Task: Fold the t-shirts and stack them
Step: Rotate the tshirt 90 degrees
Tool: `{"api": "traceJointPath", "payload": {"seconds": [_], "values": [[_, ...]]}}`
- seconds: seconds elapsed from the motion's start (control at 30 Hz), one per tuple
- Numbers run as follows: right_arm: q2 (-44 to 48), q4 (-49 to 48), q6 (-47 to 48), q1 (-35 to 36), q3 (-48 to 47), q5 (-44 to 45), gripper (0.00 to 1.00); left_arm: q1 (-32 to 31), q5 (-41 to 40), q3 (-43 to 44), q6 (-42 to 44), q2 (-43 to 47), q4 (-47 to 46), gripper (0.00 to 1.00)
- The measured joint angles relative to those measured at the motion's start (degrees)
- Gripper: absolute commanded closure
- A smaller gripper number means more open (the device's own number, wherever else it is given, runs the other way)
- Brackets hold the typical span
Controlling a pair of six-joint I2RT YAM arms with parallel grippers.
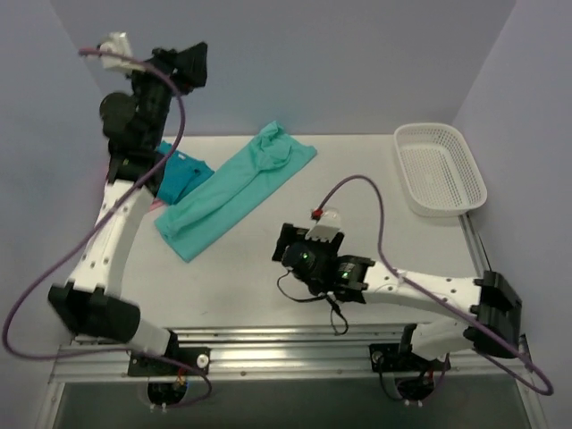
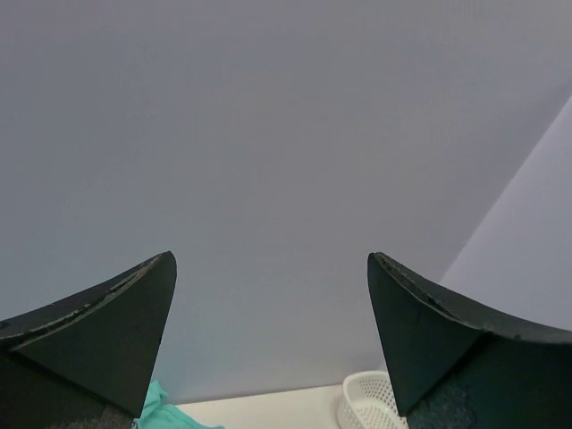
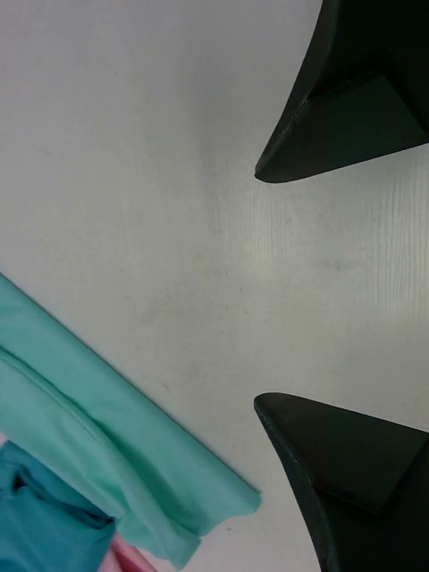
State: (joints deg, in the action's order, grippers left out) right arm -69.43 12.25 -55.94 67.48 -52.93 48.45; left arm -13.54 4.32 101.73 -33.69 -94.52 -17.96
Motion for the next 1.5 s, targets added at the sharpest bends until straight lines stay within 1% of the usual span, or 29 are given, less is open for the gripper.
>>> {"api": "traceJointPath", "payload": {"seconds": [0.07, 0.13, 0.2, 0.3, 0.4, 0.5, 0.6, 0.8, 0.9, 0.93, 1.0, 1.03, 1.1, 1.13, 1.17, 1.2, 1.23, 1.4, 1.47, 1.5], "values": [[-7.52, -7.32, 1.29, -1.4, -0.35, -6.54, 0.0, 1.03, -3.04, -6.67, 1.95, 9.88, -0.48, 0.03], [-16.72, -16.48, 2.08, -4.98, -1.42, -16.72, 0.03, 1.22, -5.77, -12.92, 4.17, 18.38, 0.61, 0.03], [-25.68, -23.15, 2.21, -8.17, -3.08, -24.63, 0.03, 1.29, -7.91, -18.67, 5.81, 25.03, 2.89, 0.03], [-38.01, -27.74, 2.27, -10.08, -8.96, -31.87, 0.03, 1.66, -11.34, -28.06, 8.11, 33.29, 7.15, 0.03], [-44.89, -32.44, 2.08, -9.18, -15.78, -37.22, 0.03, 1.66, -14.88, -34.67, 9.11, 38.66, 13.46, 0.03], [-50.27, -34.53, 1.77, -7.41, -23.47, -41.59, 0.03, 1.66, -16.68, -38.38, 8.81, 42.53, 19.12, 0.03], [-55.74, -35.52, 1.27, -6.27, -29.79, -44.68, 0.03, 1.66, -17.44, -40.06, 8.02, 45.86, 22.84, 0.02], [-64.24, -36.54, 0.33, -6.05, -40.61, -49.22, 0.03, 1.66, -18.73, -40.09, 6.88, 49.46, 28.76, 0.02], [-66.88, -36.61, -0.04, -6.56, -44.44, -50.47, 0.04, 1.66, -19.32, -40.11, 6.25, 50.99, 31.54, 0.02], [-67.71, -36.57, -0.2, -6.71, -45.7, -50.88, 0.06, 1.66, -19.32, -40.13, 5.79, 51.71, 32.15, 0.02], [-69.44, -36.54, -0.48, -7.04, -48.15, -51.34, 0.13, 1.66, -19.28, -40.26, 5.38, 53.18, 32.94, 0.02], [-70.36, -36.7, -0.61, -7.19, -49.33, -51.58, 0.25, 1.66, -19.26, -40.3, 5.22, 53.83, 33.16, 0.02], [-72.37, -36.63, -0.9, -7.58, -51.74, -52.09, 0.37, 1.66, -19.19, -40.3, 4.87, 54.95, 33.77, 0.02], [-73.42, -36.85, -1.07, -7.82, -52.78, -52.46, 0.57, 1.66, -19.15, -40.3, 4.74, 55.36, 34.07, 0.02], [-74.44, -36.81, -0.92, -8.02, -54.05, -52.68, 0.68, 1.66, -19.12, -40.3, 4.57, 55.67, 34.38, 0.01], [-75.49, -36.52, -0.9, -8.26, -55.06, -53.0, 0.96, 1.66, -19.12, -40.3, 4.42, 55.82, 34.73, 0.01], [-76.48, -36.76, -1.14, -8.48, -55.39, -53.46, 1.0, 1.66, -19.12, -40.33, 4.33, 55.87, 35.1, 0.01], [-78.01, -39.08, -2.38, -9.31, -55.15, -55.21, 1.0, 1.66, -19.1, -41.99, 4.02, 56.28, 36.28, 0.01], [-76.96, -41.94, -2.71, -9.7, -52.09, -55.32, 1.0, 1.64, -19.04, -42.64, 3.87, 56.41, 36.52, 0.01], [-75.45, -43.58, -2.64, -9.81, -48.98, -55.32, 1.0, 1.64, -18.86, -42.86, 3.8, 56.41, 36.68, 0.0]]}}
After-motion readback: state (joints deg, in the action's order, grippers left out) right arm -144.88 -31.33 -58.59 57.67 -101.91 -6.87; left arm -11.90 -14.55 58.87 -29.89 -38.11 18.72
